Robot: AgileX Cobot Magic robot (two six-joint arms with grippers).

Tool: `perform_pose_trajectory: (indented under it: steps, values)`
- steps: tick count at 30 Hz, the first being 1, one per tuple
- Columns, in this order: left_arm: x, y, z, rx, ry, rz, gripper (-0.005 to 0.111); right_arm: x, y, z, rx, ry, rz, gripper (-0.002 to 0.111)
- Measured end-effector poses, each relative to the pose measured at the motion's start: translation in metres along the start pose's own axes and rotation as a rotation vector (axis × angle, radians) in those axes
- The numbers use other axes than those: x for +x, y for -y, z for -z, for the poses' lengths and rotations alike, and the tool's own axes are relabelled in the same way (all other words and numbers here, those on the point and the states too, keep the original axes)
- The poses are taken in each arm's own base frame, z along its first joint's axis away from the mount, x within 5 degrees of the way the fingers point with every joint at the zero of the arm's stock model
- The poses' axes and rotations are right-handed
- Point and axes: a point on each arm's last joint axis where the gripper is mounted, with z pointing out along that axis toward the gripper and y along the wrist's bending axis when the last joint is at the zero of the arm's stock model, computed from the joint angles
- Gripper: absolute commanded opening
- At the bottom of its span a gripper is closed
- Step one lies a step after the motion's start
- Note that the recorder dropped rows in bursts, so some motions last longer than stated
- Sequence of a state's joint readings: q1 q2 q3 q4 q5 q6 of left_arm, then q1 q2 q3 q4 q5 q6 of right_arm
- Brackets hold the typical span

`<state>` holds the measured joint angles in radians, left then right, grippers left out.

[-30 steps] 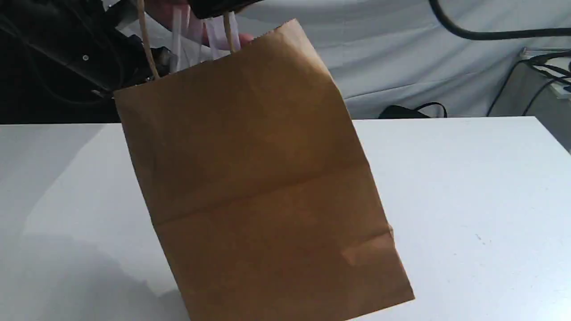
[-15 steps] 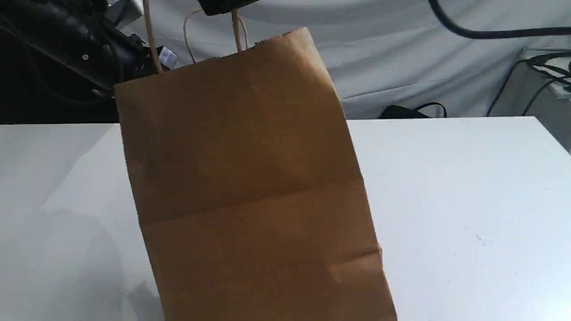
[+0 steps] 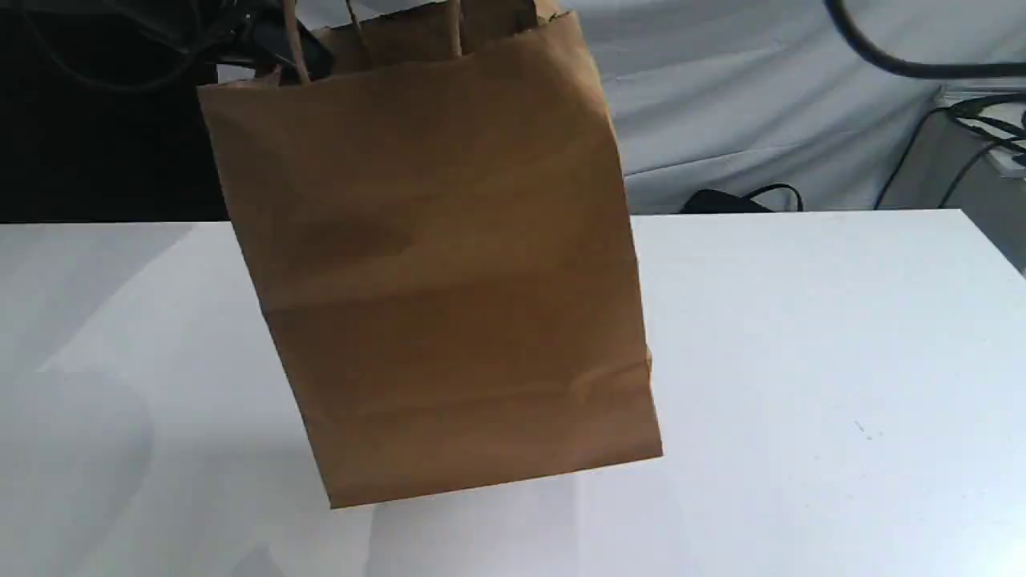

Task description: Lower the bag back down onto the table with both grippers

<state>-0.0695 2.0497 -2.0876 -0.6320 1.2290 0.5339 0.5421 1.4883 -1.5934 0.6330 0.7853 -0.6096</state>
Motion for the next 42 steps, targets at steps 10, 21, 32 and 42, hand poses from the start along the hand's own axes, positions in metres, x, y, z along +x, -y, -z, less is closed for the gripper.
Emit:
perform_pose_trajectory:
  steps: [10, 21, 32, 42]
  values:
    - [-0.002, 0.034, -0.023, -0.009, -0.072, -0.101, 0.000, 0.068, -0.002, 0.003, 0.100, 0.114, -0.101, 0.000]
    - [-0.001, 0.050, -0.035, -0.035, -0.121, -0.174, 0.000, 0.110, -0.003, -0.008, 0.086, 0.043, -0.109, 0.000]
    - [0.006, 0.036, -0.063, -0.029, -0.167, -0.148, 0.019, 0.109, -0.003, -0.008, 0.084, 0.043, -0.103, 0.000]
    - [0.009, 0.033, -0.069, -0.026, -0.185, -0.111, 0.050, 0.110, -0.003, -0.008, 0.082, 0.042, -0.103, 0.000]
